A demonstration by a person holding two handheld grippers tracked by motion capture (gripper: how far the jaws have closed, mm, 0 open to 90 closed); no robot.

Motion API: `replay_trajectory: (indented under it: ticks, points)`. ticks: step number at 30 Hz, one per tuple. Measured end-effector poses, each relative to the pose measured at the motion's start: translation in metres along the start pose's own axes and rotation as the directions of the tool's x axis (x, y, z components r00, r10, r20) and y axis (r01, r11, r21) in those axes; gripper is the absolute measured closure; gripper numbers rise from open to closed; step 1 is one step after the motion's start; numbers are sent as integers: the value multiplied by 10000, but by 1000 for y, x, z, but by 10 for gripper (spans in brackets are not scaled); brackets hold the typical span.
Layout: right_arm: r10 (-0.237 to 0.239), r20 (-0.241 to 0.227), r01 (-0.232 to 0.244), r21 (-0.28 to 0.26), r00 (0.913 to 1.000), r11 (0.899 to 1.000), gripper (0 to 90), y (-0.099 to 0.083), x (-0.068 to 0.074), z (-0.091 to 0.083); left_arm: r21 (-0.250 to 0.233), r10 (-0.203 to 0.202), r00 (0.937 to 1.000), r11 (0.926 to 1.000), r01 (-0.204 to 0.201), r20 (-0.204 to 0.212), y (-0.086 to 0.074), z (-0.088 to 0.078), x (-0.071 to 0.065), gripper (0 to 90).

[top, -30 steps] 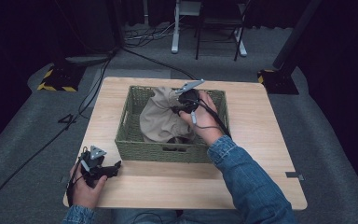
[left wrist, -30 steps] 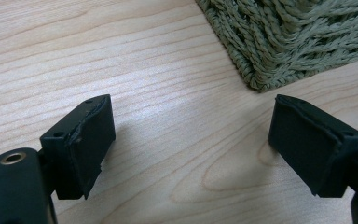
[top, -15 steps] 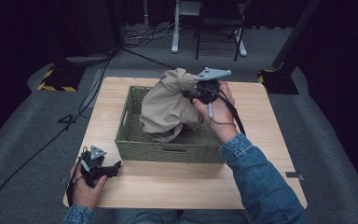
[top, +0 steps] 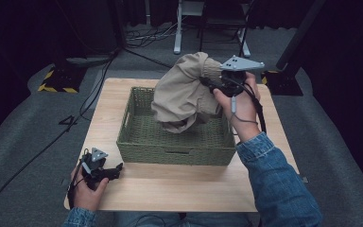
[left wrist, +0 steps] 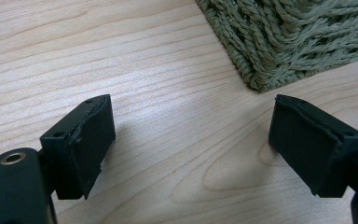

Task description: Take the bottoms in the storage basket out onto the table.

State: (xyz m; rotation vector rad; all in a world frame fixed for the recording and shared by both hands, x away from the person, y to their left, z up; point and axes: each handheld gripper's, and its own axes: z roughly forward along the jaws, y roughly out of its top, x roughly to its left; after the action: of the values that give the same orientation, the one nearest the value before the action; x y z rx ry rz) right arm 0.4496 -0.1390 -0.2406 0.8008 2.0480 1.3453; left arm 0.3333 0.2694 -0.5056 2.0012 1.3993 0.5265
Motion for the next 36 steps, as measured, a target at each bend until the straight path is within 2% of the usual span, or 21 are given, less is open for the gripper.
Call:
replay_trajectory:
  ticks: [3,6,7,12,23,24,27,30,31,36]
  points:
    - [17,97,-16,-91,10000,10000,740,3,-3,-7,3,5,10000,10000,-5,2,0,0,0,149]
    - [-57,381,69,-325,9993,9994,740,8,-9,-23,-31,16,10000,10000,-16,-36,1,1,0,146]
    - [-57,381,69,-325,9993,9994,740,8,-9,-23,-31,16,10000,10000,-16,-36,1,1,0,146]
    - [-43,703,84,-581,9975,9983,739,13,-15,-45,-17,-29,10000,10000,29,-32,1,1,0,145]
    - [56,1165,64,-1021,9932,9948,738,16,-28,-78,-10,-111,9999,9999,111,-62,3,4,0,138]
    - [100,1276,47,-1144,9918,9934,738,16,-32,-86,-9,-111,9999,9999,111,-67,3,3,0,139]
    - [133,1432,48,-1251,9896,9921,738,16,-37,-96,-7,-106,9999,9999,106,-64,3,3,0,139]
    - [120,1552,79,-1271,9878,9919,738,15,-41,-102,11,-81,9999,10000,82,-63,3,3,0,139]
    - [103,1730,115,-1246,9849,9921,738,15,-45,-109,7,-82,9999,10000,82,-62,3,3,0,138]
    - [178,2062,81,-1241,9784,9922,737,12,-55,-123,-1,-88,9999,10000,88,-64,3,3,0,139]
